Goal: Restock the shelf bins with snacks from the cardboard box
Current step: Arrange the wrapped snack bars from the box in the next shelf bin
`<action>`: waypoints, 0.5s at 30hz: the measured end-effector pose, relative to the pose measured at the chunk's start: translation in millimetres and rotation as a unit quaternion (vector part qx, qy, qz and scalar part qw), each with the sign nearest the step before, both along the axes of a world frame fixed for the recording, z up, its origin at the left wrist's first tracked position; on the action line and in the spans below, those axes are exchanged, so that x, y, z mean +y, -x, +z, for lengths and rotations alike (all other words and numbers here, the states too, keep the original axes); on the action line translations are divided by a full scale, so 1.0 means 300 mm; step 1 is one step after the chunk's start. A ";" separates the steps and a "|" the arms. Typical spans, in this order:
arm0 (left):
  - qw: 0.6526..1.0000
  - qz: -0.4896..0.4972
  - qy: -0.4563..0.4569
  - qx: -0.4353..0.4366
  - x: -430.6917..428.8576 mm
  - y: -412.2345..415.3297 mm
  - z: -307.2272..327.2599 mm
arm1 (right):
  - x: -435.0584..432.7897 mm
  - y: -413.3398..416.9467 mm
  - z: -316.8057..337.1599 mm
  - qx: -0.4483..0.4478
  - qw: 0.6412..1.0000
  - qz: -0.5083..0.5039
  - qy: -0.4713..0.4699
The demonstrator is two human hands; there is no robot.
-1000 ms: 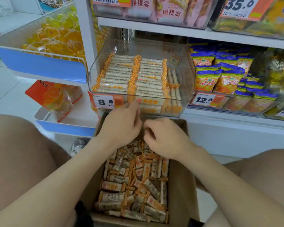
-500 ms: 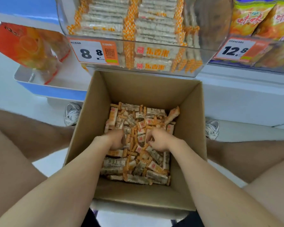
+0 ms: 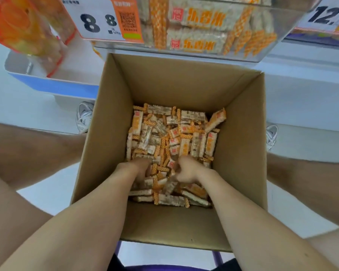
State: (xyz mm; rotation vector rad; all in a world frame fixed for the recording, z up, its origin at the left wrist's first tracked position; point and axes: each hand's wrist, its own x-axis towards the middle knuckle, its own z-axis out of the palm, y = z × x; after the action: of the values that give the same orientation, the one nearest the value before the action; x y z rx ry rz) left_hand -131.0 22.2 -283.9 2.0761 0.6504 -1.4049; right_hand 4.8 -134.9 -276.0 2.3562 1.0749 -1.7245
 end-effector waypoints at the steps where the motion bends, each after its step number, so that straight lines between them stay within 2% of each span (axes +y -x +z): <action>1: 1.000 0.004 0.003 0.005 0.001 0.001 -0.001 | 0.005 -0.012 0.015 0.001 0.999 -0.045 -0.018; 4: 0.999 0.029 0.013 0.009 0.002 -0.006 0.006 | 0.011 -0.052 0.058 -0.006 0.981 -0.172 -0.084; 7: 0.993 0.104 0.018 -0.059 0.019 -0.041 0.035 | 0.014 -0.083 0.109 -0.032 0.948 -0.268 -0.168; 10: 0.978 0.162 0.002 -0.131 0.046 -0.088 0.111 | 0.016 -0.122 0.183 -0.088 0.925 -0.299 -0.215; 15: 0.947 0.234 0.039 -0.214 0.084 -0.117 0.277 | 0.002 -0.170 0.344 -0.096 0.903 -0.336 -0.249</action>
State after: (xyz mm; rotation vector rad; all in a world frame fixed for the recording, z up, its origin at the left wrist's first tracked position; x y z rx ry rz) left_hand -95.8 47.2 -200.8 1.9075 0.8141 -0.6754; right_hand 55.7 -134.4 -172.9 3.4567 0.7821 -1.3990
